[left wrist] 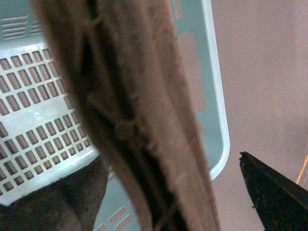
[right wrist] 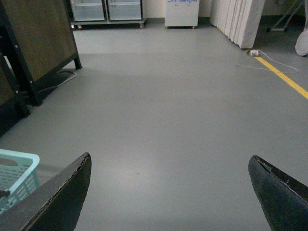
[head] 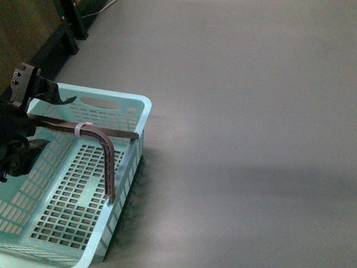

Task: Pick lemon and mango into basket

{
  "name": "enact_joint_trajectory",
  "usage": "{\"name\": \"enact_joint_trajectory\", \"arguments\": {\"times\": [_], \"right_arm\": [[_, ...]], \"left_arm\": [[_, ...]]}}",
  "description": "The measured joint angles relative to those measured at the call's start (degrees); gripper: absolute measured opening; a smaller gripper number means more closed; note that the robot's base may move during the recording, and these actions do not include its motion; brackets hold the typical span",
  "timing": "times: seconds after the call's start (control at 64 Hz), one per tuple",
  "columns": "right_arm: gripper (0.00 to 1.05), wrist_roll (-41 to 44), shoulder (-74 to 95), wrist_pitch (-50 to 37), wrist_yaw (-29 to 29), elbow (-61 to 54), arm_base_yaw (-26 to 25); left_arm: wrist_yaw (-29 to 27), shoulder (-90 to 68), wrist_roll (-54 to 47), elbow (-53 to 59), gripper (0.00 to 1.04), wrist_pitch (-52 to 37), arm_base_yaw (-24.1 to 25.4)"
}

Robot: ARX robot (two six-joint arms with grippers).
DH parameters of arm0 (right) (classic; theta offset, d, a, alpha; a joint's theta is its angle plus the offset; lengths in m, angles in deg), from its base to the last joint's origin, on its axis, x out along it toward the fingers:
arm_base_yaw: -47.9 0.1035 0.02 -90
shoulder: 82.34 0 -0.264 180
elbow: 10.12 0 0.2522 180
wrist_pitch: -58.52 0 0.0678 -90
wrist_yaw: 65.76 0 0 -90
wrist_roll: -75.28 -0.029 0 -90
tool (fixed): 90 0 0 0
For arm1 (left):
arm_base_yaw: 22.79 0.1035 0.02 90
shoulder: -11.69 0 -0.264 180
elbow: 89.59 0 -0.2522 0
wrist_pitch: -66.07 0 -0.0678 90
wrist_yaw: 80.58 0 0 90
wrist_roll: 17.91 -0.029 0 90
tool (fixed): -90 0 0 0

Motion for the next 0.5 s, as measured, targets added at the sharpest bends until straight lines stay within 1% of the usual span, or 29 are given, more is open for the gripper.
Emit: {"name": "enact_joint_trajectory", "arguments": {"times": [0.094, 0.203, 0.25, 0.297, 0.344, 0.422, 0.453, 0.5], "right_arm": [[0.96, 0.0, 0.0, 0.0, 0.0, 0.0, 0.0], [0.96, 0.0, 0.0, 0.0, 0.0, 0.0, 0.0], [0.96, 0.0, 0.0, 0.0, 0.0, 0.0, 0.0], [0.96, 0.0, 0.0, 0.0, 0.0, 0.0, 0.0], [0.96, 0.0, 0.0, 0.0, 0.0, 0.0, 0.0], [0.96, 0.0, 0.0, 0.0, 0.0, 0.0, 0.0], [0.96, 0.0, 0.0, 0.0, 0.0, 0.0, 0.0], [0.96, 0.0, 0.0, 0.0, 0.0, 0.0, 0.0]], "left_arm": [[0.3, -0.9, -0.2, -1.7, 0.62, 0.4, 0.0], [0.5, -1.7, -0.1, -2.4, 0.46, 0.4, -0.1], [0.5, -1.9, 0.4, -2.6, 0.34, 0.5, -0.3], [0.3, -1.9, 0.9, -2.6, 0.27, 0.7, -0.4], [-0.3, -1.9, 3.0, -2.6, 0.16, 0.9, -0.7], [-1.5, -0.9, 7.0, -2.0, 0.06, 0.9, -1.4], [-1.6, -0.1, 6.9, -1.1, 0.05, 0.5, -1.8], [-2.8, 1.4, 6.8, 0.4, 0.05, -0.4, -2.8]]}}
